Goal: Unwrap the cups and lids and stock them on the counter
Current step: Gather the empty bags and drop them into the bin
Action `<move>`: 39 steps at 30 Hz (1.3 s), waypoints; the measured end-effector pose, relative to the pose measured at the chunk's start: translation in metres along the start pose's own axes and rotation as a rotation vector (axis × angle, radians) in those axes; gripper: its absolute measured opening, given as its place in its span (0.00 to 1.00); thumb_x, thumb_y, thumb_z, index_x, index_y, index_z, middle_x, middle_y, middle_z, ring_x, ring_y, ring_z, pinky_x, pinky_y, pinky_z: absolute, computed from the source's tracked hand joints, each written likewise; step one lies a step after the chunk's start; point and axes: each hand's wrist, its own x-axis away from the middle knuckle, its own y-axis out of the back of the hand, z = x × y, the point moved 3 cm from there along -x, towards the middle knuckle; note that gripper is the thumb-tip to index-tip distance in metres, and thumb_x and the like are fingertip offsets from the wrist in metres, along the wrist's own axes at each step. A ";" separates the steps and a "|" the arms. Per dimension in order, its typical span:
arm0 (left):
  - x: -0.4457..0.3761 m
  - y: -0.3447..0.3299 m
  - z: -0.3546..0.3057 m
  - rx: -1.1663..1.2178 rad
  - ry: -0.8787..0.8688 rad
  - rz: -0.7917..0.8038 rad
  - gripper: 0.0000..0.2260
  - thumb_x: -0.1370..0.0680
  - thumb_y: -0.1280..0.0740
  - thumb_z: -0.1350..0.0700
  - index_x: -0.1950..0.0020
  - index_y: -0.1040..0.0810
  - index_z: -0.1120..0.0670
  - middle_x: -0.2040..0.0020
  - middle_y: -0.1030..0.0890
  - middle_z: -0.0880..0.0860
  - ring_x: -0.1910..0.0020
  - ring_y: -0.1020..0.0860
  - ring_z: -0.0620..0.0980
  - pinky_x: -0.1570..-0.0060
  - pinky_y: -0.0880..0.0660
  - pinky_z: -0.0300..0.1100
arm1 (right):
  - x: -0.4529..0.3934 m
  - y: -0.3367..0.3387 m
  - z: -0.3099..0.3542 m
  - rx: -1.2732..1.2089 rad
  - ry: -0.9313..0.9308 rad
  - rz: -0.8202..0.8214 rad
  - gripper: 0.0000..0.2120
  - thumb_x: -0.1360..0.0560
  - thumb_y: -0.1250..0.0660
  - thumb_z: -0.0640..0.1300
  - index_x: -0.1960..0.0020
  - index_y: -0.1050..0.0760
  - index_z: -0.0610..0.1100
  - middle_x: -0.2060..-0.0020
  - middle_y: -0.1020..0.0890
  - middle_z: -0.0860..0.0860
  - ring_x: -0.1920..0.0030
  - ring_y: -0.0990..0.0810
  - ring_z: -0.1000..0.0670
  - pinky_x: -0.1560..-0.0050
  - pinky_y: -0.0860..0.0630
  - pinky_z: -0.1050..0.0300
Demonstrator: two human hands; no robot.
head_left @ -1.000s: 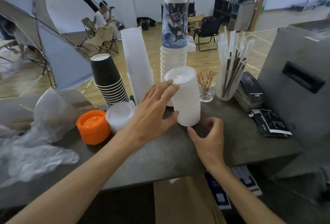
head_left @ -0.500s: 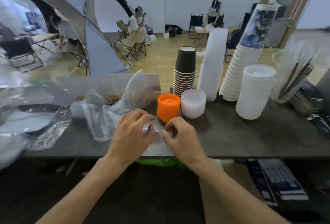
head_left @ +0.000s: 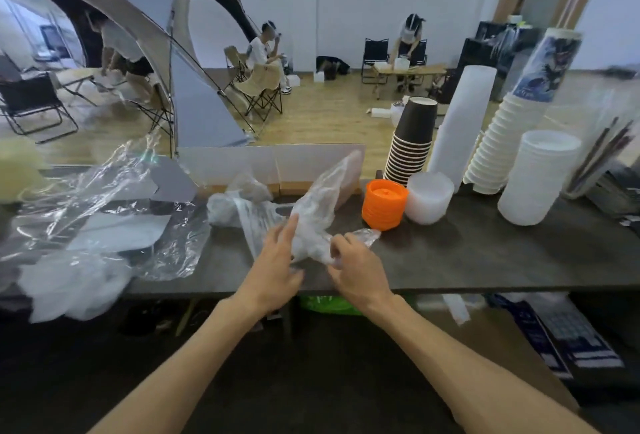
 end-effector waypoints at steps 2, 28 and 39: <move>-0.014 0.007 -0.008 0.379 0.076 0.058 0.41 0.24 0.27 0.55 0.20 0.49 0.39 0.27 0.42 0.36 0.39 0.24 0.46 0.41 0.22 0.46 | 0.010 0.017 0.003 0.014 0.127 -0.062 0.09 0.29 0.29 0.42 0.57 0.29 0.46 0.59 0.26 0.51 0.63 0.26 0.49 0.63 0.26 0.54; -0.030 -0.159 -0.207 0.296 -0.374 0.675 0.46 0.33 0.20 0.48 0.22 0.43 0.40 0.31 0.28 0.38 0.33 0.28 0.35 0.35 0.28 0.37 | 0.135 0.168 -0.133 -0.032 0.053 -0.221 0.15 0.30 0.23 0.42 0.46 0.21 0.40 0.50 0.18 0.47 0.49 0.25 0.60 0.42 0.28 0.70; -0.031 -0.395 -0.352 0.018 -0.448 0.674 0.14 0.26 0.30 0.56 0.42 0.20 0.60 0.48 0.18 0.54 0.49 0.19 0.50 0.45 0.23 0.47 | 0.280 0.249 -0.327 0.156 -0.242 -0.210 0.13 0.26 0.30 0.39 0.43 0.26 0.46 0.46 0.28 0.51 0.59 0.21 0.46 0.62 0.20 0.48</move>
